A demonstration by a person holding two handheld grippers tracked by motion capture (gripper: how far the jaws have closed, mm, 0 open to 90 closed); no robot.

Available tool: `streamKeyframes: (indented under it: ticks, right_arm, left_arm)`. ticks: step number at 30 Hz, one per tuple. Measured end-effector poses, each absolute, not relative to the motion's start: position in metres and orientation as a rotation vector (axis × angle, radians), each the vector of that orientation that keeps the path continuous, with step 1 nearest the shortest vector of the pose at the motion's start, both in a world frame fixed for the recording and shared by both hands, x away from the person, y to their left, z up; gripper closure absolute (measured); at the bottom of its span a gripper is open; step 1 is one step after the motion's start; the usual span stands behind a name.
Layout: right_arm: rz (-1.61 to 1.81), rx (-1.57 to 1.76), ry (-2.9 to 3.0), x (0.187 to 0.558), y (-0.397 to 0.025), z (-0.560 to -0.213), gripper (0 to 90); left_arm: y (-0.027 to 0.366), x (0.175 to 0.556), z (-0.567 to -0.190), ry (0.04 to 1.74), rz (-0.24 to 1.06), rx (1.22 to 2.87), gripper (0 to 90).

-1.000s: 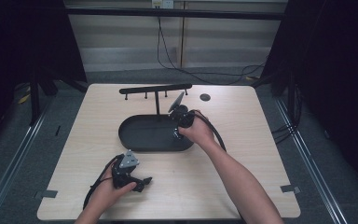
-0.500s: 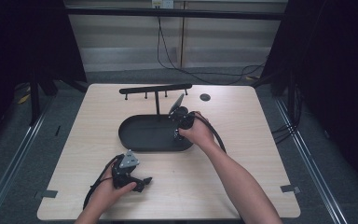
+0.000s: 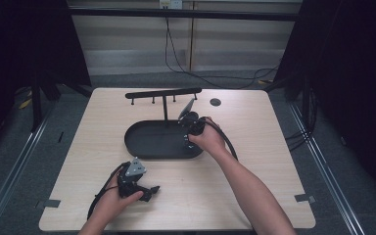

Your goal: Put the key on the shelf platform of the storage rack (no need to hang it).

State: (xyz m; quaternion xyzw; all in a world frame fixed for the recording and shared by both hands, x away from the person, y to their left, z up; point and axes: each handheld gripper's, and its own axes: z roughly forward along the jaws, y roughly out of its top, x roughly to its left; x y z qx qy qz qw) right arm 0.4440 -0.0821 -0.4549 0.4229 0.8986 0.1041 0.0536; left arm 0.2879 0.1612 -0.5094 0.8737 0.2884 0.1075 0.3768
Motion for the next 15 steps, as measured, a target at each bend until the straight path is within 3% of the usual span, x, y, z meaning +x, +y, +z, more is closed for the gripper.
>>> streamKeyframes:
  ticks: [15]
  right_arm:
    - [0.361,1.274,2.728,0.4412,-0.0843,-0.4512,75.2]
  left_arm:
    - [0.1611,0.2878,-0.5095,0.737,0.275,2.235,8.7]
